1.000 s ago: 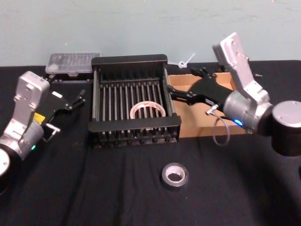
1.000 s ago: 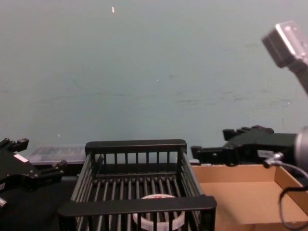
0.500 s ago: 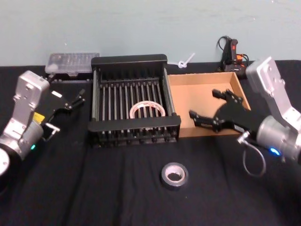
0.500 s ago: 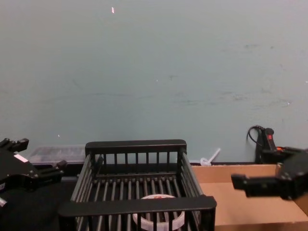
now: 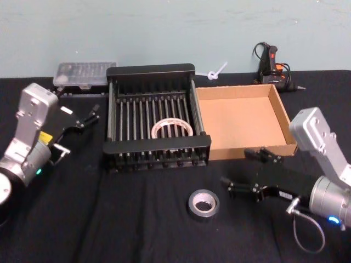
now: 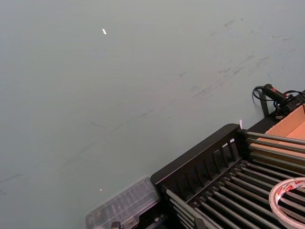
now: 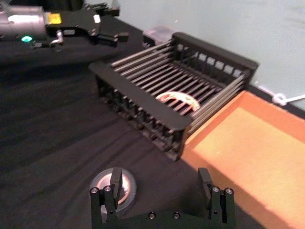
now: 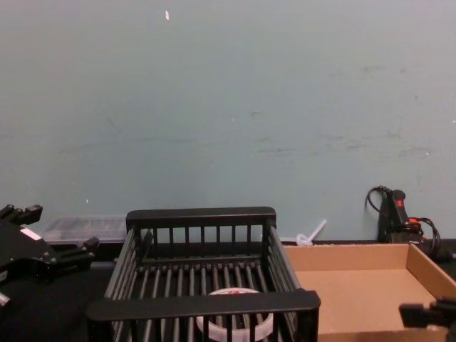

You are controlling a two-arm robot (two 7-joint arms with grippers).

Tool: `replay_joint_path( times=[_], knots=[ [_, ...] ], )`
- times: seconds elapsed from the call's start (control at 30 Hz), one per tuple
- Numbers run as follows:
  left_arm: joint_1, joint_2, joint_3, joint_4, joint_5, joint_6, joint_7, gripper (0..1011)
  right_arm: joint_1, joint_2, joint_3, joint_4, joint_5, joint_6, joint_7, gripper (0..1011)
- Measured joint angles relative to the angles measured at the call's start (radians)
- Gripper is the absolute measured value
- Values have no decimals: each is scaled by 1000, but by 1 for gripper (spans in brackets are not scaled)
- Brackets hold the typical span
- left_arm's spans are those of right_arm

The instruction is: Pick up the white tape and place it into the black box , Pick up the silver tape and place it into the brown box.

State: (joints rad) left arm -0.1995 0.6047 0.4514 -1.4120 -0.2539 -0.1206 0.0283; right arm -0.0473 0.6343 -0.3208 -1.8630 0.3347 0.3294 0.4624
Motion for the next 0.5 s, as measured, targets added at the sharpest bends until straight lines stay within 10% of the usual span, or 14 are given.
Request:
replay_joint_path(
  times=[0.5],
  knots=[
    [0, 0, 0, 0, 0, 0, 0, 1001, 21, 23, -79, 18, 25, 41, 14, 1000]
  ],
)
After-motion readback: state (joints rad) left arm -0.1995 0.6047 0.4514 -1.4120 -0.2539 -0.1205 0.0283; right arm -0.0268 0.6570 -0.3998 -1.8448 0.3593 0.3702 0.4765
